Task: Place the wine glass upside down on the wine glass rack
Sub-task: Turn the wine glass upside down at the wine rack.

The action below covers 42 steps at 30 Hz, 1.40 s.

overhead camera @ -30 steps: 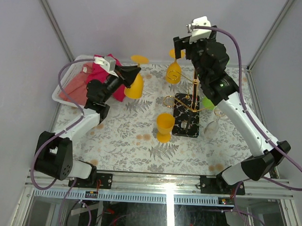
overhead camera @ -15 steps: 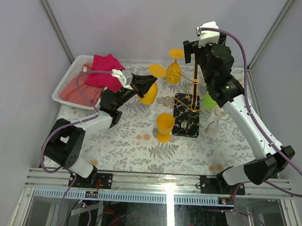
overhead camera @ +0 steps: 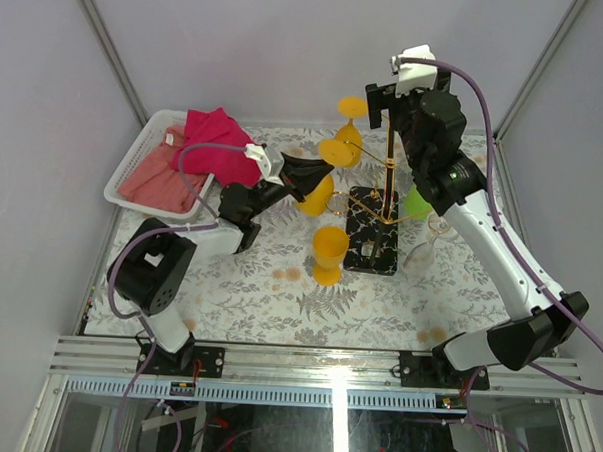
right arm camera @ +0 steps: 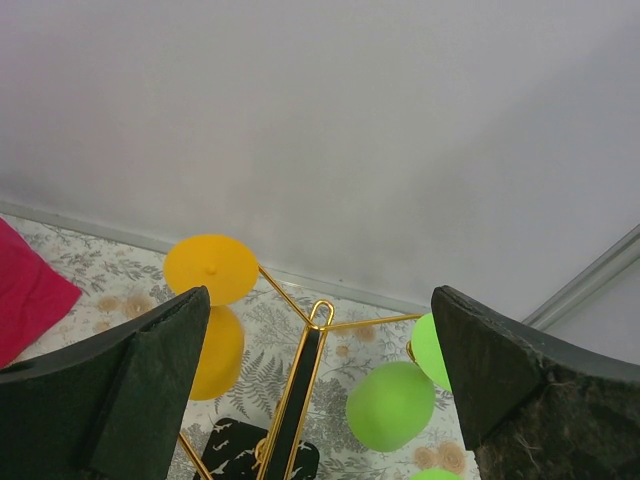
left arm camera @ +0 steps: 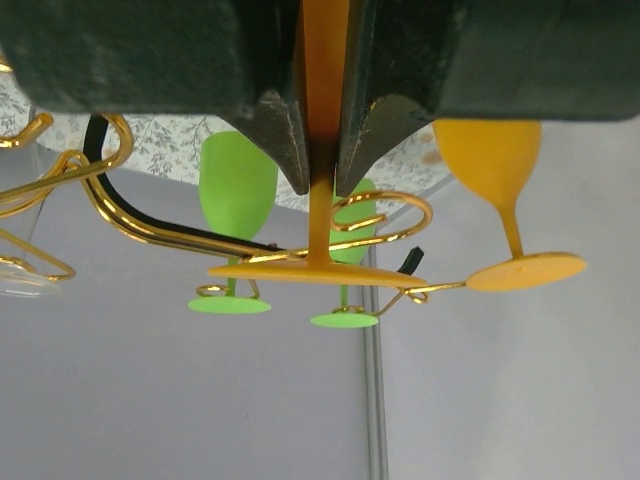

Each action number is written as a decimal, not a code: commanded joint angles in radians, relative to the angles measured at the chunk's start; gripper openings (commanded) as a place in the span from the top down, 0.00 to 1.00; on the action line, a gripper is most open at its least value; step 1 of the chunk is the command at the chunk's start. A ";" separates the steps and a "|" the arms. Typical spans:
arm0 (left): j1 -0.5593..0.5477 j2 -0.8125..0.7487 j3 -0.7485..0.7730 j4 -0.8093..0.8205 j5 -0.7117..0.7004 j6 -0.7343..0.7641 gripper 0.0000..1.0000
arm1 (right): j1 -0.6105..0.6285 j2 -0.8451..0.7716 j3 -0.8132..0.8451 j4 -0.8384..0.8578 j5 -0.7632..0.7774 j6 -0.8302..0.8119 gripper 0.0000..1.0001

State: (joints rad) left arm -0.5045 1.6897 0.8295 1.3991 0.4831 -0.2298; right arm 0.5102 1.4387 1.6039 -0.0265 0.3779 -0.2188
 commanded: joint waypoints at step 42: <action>-0.036 0.318 0.263 0.193 0.009 -0.137 1.00 | -0.013 -0.035 -0.023 0.068 0.041 -0.072 0.01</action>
State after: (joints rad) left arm -0.5362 1.9926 1.0538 1.5093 0.5350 -0.3805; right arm 0.5068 1.4372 1.5742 -0.0158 0.3851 -0.2810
